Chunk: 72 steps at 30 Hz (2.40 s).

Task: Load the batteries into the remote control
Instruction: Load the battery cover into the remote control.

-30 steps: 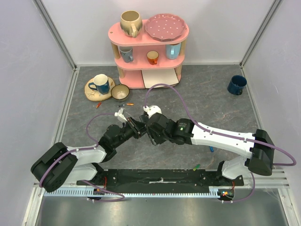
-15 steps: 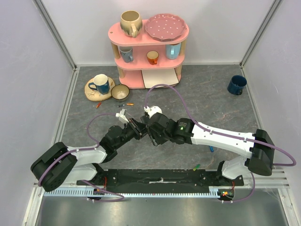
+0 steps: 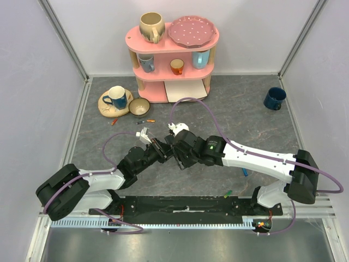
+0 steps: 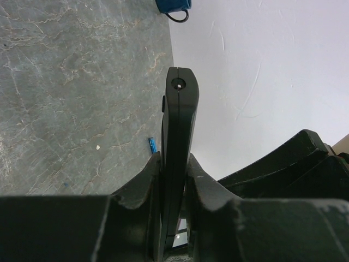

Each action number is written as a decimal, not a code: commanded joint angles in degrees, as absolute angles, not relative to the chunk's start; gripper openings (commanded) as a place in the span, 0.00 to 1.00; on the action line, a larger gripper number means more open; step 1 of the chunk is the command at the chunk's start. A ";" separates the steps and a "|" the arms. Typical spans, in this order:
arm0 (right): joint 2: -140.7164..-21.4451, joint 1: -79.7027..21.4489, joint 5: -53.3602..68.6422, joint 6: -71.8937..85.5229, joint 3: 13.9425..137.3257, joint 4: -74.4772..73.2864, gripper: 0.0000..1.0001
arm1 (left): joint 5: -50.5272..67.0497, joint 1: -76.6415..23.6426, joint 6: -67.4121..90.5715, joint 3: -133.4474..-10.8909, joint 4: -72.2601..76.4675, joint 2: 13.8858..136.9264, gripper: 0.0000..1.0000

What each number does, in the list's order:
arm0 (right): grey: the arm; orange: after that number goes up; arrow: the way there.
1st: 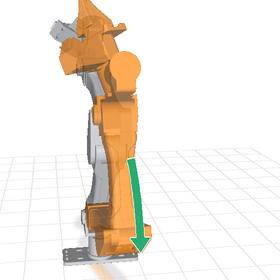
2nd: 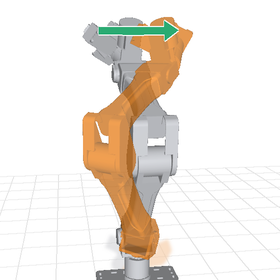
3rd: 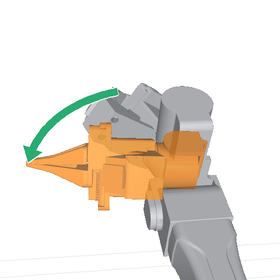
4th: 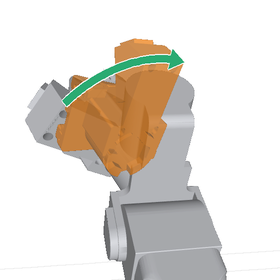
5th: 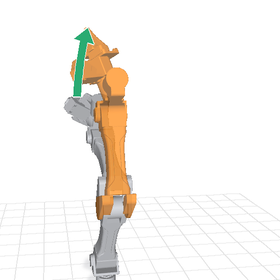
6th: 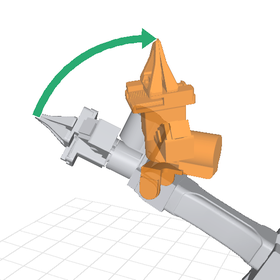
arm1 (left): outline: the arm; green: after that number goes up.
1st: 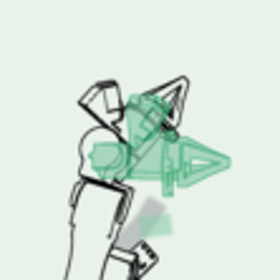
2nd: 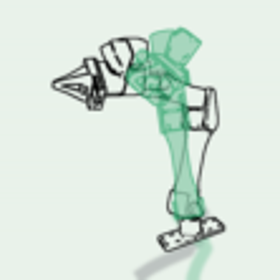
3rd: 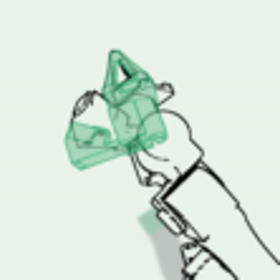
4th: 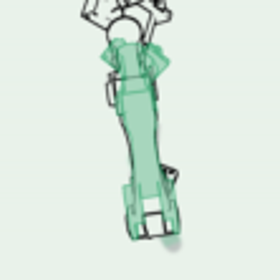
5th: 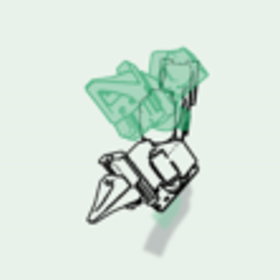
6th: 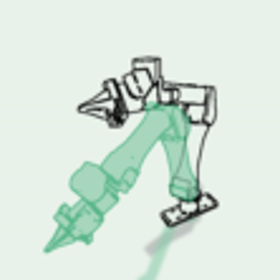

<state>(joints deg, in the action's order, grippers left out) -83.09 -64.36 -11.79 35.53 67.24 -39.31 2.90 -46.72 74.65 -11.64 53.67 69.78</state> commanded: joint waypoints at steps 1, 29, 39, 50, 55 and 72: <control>-84.11 -62.40 -15.56 34.45 67.15 -35.51 0.12 | 10.02 -50.27 78.66 -16.44 68.20 68.38 0.02; -83.06 -59.68 -16.00 32.61 67.33 -35.16 0.13 | 10.20 -52.12 78.66 -16.79 68.73 70.31 0.02; -81.65 -59.68 -13.46 32.17 66.36 -34.63 0.25 | 8.88 -52.21 77.35 -16.88 66.19 69.18 0.02; -76.73 -61.96 -10.81 31.99 66.18 -35.77 0.55 | 4.48 -51.94 69.00 -20.74 50.72 67.67 0.02; -74.54 -63.02 -9.58 31.29 66.36 -36.47 0.60 | 3.78 -51.68 68.64 -21.09 50.01 68.56 0.02; -65.39 -65.21 -17.23 28.22 63.20 -36.48 0.63 | -5.17 -48.87 65.30 -29.44 20.78 67.15 0.02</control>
<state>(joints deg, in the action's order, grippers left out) -67.55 -64.51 -14.28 29.89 64.07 -38.96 -0.19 -49.69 68.34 -25.23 32.01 68.49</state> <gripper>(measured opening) 0.633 0.239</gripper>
